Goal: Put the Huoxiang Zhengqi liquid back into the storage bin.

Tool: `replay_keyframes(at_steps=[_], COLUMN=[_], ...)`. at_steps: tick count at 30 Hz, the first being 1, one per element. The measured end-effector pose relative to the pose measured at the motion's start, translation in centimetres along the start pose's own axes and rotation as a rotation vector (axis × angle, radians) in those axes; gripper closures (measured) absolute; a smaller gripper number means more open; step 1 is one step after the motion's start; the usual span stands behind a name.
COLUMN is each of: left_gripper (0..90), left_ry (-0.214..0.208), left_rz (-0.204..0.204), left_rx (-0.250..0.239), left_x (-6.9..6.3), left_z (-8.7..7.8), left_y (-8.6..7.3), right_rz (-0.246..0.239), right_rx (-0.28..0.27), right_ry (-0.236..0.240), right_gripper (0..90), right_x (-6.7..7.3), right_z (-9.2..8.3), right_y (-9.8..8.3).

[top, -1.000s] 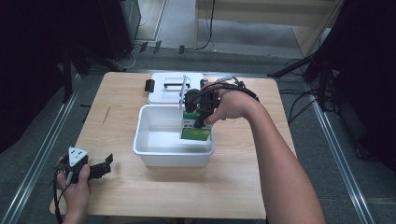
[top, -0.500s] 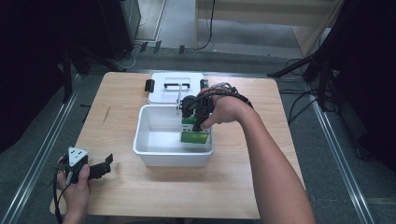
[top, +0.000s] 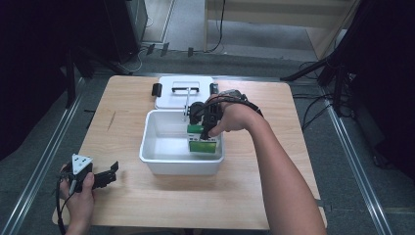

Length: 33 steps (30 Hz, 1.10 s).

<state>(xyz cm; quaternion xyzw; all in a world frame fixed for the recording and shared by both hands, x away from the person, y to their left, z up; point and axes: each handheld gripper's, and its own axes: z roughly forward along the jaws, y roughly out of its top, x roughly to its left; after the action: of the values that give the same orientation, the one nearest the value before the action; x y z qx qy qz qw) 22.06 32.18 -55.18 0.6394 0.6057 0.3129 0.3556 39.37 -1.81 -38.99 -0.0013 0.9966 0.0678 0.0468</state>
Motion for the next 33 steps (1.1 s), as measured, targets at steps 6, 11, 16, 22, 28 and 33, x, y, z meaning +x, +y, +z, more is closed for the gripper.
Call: replay_keyframes(at_steps=[6, 11, 16, 22, 28, 33], left_gripper=[0.6, 0.6, 0.6, 0.6, 0.6, 0.6], left_ry=[0.001, 0.002, 0.005, 0.006, 0.004, 0.005], left_rz=[0.002, 0.002, 0.002, 0.003, 0.003, 0.006], left_rx=[0.000, 0.000, -0.001, 0.000, 0.000, 0.002], left_x=[0.0, 0.0, -0.1, -0.1, -0.1, -0.1], left_z=[0.1, 0.0, 0.0, 0.0, 0.1, 0.0], left_y=[0.0, 0.0, 0.0, 0.0, 0.0, 0.0], right_rz=[0.041, 0.104, 0.214, 0.343, 0.498, 0.635], right_rx=[-0.040, -0.102, -0.117, -0.169, -0.214, -0.319], right_ry=[-0.002, 0.011, 0.007, -0.049, -0.098, -0.122], right_gripper=[54.9, 40.5, 31.1, 15.9, 9.7, 4.0], right_x=[-0.1, -0.3, -0.3, -0.6, -1.3, -2.2], right_z=[-0.7, -1.2, -1.8, -3.4, -4.6, -5.2], right_y=[-0.3, -0.6, -1.0, -1.8, -3.2, -4.8])
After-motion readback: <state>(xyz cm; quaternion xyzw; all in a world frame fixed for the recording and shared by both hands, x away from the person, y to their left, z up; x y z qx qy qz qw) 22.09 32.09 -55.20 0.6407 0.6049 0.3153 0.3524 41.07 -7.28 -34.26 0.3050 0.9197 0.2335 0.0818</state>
